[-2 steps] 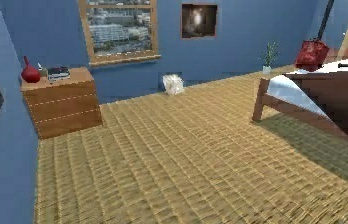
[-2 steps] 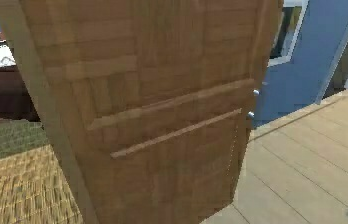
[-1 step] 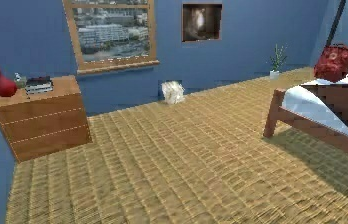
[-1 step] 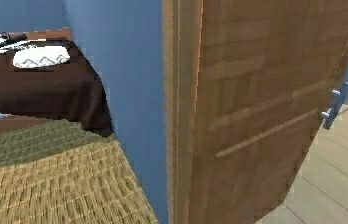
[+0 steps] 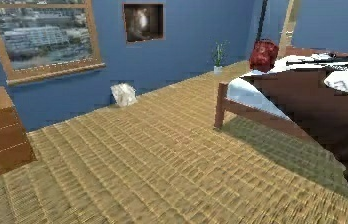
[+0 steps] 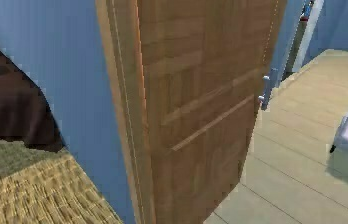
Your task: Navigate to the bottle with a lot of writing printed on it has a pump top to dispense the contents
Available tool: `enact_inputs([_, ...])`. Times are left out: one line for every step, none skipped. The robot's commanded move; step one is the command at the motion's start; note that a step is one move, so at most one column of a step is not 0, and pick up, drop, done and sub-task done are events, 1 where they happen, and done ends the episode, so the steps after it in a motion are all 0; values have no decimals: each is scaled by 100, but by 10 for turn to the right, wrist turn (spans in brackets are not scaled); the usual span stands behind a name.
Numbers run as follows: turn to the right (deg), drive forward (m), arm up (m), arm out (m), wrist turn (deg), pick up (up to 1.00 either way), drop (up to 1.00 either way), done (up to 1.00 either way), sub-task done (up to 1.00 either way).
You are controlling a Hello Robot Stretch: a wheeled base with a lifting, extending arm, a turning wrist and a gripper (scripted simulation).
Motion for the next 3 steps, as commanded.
enact_inputs([0,100,0,0,0,0,0,0,0])
enact_inputs([0,100,0,0,0,0,0,0,0])
enact_inputs([30,0,0,0,0,0,0,0,0])
